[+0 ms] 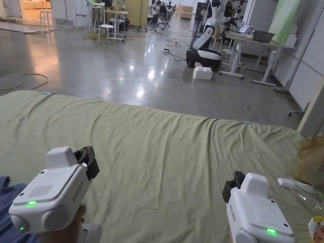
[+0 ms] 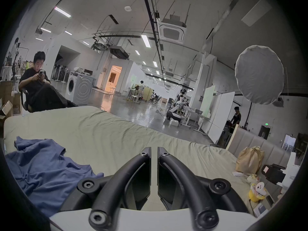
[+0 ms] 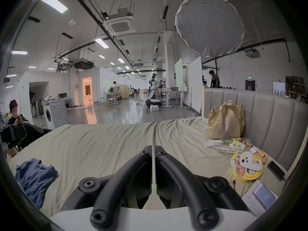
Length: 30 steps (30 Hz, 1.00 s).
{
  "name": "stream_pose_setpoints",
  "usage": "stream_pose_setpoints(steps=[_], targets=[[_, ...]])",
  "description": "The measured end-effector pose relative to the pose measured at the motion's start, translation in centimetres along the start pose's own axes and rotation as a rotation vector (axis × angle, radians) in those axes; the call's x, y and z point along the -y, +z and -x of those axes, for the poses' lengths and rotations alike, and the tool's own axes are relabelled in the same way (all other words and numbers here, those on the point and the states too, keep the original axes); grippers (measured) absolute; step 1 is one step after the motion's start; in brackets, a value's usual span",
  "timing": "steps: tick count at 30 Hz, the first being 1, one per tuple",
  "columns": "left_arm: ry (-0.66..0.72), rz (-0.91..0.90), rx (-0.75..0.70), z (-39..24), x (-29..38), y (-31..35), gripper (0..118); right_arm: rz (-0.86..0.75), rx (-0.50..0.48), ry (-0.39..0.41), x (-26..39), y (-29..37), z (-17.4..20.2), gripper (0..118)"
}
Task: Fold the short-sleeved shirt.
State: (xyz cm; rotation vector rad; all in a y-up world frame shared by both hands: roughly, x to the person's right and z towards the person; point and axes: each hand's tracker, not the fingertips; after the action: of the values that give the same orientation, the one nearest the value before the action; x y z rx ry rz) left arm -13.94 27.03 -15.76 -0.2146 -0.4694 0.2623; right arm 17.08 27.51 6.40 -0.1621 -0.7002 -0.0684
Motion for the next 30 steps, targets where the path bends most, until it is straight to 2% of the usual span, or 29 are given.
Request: stream_pose_setpoints(steps=[2,8,11,15,19,23,24,26,28,29,30], targets=[[-0.059,-0.040,0.000,-1.2,-1.1,2.5,7,-0.009,0.004,-0.001,-0.1,0.1,-0.3,4],[-0.093,0.019,0.018,-1.1,-2.5,4.5,7,-0.008,-0.019,0.030,-0.4,0.2,-0.1,4],[-0.148,0.124,-0.008,1.4,-2.3,2.9,7,-0.006,-0.041,0.053,-0.2,0.3,0.5,4],[-0.127,0.226,-0.015,4.7,-2.1,4.0,7,0.005,-0.072,0.088,0.4,0.0,1.3,4],[-0.221,0.314,-0.083,8.7,-2.1,5.9,7,0.025,-0.096,0.117,0.9,-0.3,2.1,4],[-0.144,0.438,-0.157,14.0,-2.7,6.3,9,0.038,-0.113,0.140,1.4,-0.6,2.8,4],[-0.124,0.486,-0.161,16.0,-2.9,6.1,14,0.041,-0.117,0.141,1.5,-0.6,3.0,4],[-0.120,0.549,-0.196,18.6,-2.7,5.7,43,0.047,-0.123,0.142,1.8,-0.7,3.5,4],[-0.143,0.593,-0.235,20.9,-2.2,5.1,83,0.054,-0.132,0.147,2.1,-0.8,4.0,4],[-0.149,0.611,-0.249,21.4,-1.9,4.9,96,0.057,-0.137,0.150,2.2,-0.8,4.2,4],[-0.148,0.647,-0.262,22.6,-1.2,4.5,104,0.061,-0.141,0.153,2.4,-0.9,4.5,4]])
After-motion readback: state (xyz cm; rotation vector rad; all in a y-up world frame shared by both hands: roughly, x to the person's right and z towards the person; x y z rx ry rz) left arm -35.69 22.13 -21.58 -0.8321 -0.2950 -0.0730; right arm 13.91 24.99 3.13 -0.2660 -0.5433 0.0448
